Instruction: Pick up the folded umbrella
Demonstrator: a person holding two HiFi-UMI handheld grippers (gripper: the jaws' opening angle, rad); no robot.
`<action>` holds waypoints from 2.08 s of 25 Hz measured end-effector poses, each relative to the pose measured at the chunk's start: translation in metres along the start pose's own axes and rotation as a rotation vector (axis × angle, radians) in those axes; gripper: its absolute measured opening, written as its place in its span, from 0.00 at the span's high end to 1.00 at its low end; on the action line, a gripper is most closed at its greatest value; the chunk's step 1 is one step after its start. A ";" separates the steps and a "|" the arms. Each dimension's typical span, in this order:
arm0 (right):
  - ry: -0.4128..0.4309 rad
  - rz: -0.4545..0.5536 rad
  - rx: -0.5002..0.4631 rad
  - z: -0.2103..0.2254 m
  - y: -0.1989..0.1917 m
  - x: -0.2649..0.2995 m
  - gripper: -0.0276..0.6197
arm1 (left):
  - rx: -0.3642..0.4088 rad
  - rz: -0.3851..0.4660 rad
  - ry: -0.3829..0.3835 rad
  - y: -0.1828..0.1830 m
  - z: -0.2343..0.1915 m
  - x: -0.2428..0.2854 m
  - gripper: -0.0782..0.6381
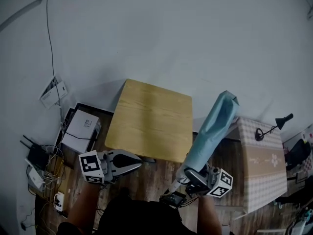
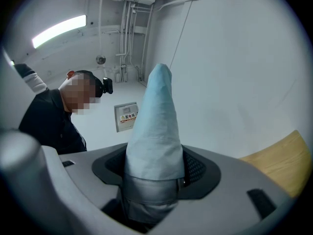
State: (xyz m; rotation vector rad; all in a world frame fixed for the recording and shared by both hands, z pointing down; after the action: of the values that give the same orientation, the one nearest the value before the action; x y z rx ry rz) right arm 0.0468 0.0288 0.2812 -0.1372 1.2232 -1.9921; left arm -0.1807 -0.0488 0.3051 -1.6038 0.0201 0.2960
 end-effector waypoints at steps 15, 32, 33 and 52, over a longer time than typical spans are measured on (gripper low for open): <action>-0.019 -0.155 -0.049 -0.046 -0.020 -0.152 0.51 | -0.019 -0.109 0.105 -0.029 0.104 0.106 0.88; 0.167 -0.136 0.081 -0.057 -0.069 -0.183 0.51 | -0.048 -0.264 0.240 -0.057 0.191 0.127 0.87; 0.168 -0.137 0.082 -0.059 -0.070 -0.182 0.51 | -0.049 -0.278 0.240 -0.060 0.192 0.127 0.88; 0.194 -0.209 -0.022 -0.080 -0.062 -0.157 0.51 | -0.085 -0.002 0.115 -0.022 0.196 0.122 0.88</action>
State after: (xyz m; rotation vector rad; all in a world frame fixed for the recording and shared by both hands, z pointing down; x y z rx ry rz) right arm 0.0839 0.2042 0.3338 -0.0869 1.4023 -2.2146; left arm -0.0937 0.1655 0.2972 -1.7034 0.0954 0.2051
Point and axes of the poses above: the fingertips, and each gripper's own axes: x forward along the fingers, z to its right, y out of its top, the point moved 5 cm from there along -x, backward along the fingers, and after that the axes turned 9 degrees about x, right-handed, at the moved point
